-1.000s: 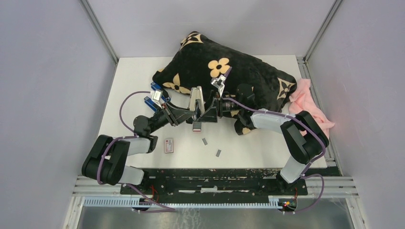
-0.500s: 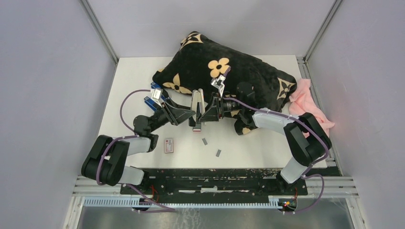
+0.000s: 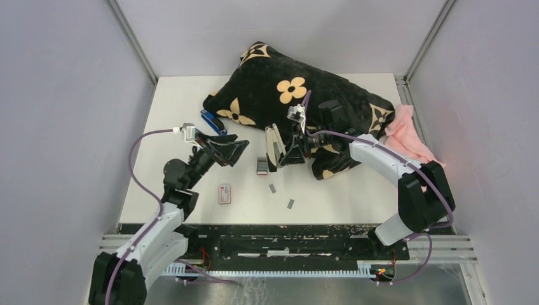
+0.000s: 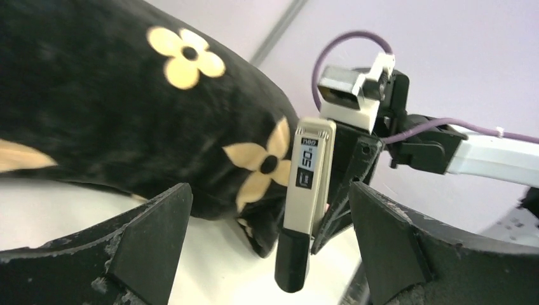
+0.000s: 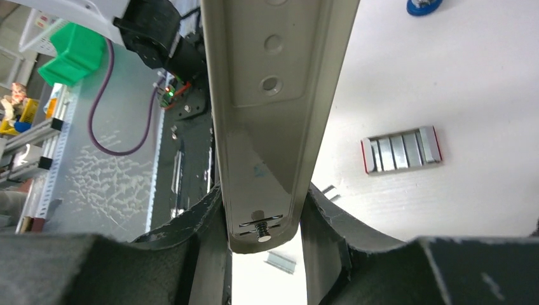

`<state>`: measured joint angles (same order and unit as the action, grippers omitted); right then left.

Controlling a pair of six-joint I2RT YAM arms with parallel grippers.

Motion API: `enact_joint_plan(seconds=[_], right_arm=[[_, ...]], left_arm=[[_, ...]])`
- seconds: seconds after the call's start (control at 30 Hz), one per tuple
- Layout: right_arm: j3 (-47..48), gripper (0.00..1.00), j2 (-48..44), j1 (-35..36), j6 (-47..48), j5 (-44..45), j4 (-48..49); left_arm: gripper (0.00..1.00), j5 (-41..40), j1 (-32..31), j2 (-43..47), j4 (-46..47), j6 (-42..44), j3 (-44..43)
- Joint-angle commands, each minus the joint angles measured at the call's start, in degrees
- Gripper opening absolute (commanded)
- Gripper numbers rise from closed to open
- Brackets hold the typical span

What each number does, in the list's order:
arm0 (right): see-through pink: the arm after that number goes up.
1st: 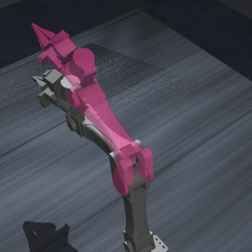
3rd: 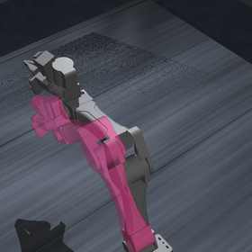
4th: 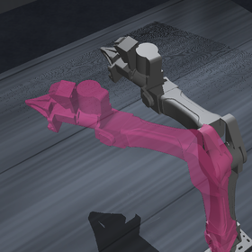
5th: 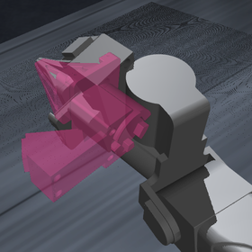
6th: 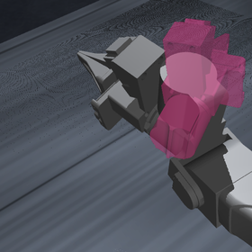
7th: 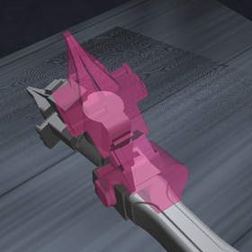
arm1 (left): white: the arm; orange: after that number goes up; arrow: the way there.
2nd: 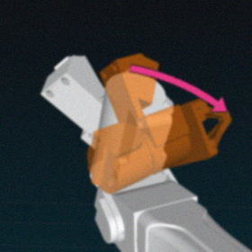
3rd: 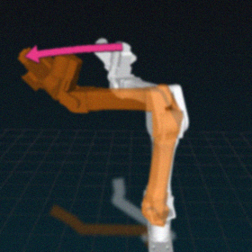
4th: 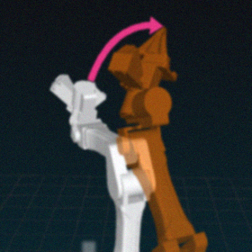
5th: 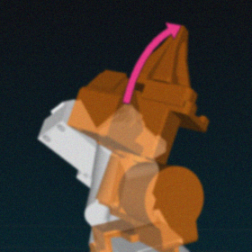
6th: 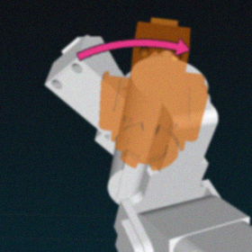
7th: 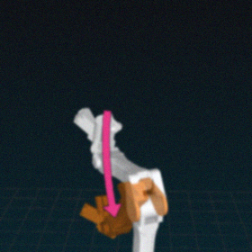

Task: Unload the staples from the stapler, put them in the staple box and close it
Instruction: Unload the staple at the center of the board.

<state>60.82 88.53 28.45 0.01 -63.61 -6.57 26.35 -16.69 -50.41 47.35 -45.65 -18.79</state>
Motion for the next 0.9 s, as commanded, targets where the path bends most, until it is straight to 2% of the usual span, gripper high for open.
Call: enact_joint_plan(seconds=[0.0, 0.1, 0.23, 0.53, 0.67, 0.87], right_arm=[[4.0, 0.01, -1.6, -0.7, 11.8, 0.1, -9.1], [5.6, 0.01, -1.0, -1.1, 15.2, 1.1, -13.5], [5.9, 0.01, -1.0, -1.4, 17.4, 1.6, -15.8], [6.4, 0.01, -0.4, -2.1, 18.7, 1.8, -17.5], [6.7, 0.01, -0.1, -2.2, 19.2, 1.8, -18.1], [6.9, 0.01, 0.3, -2.2, 19.4, 1.5, -18.6]], left_arm=[[0.99, -10.7, 0.2, 11.2, -10.2, 11.5, 3.7], [0.99, -8.1, 0.2, 16.2, -6.9, 13.0, 8.0], [1.00, -6.7, 0.1, 18.2, -0.7, 10.9, 13.1], [0.99, 4.4, 0.0, 6.9, 6.9, 6.7, 10.7], [1.00, 5.9, -0.2, 3.7, 10.1, 4.9, 11.0], [1.00, 5.7, -0.6, 2.9, 10.0, 5.1, 11.0]])
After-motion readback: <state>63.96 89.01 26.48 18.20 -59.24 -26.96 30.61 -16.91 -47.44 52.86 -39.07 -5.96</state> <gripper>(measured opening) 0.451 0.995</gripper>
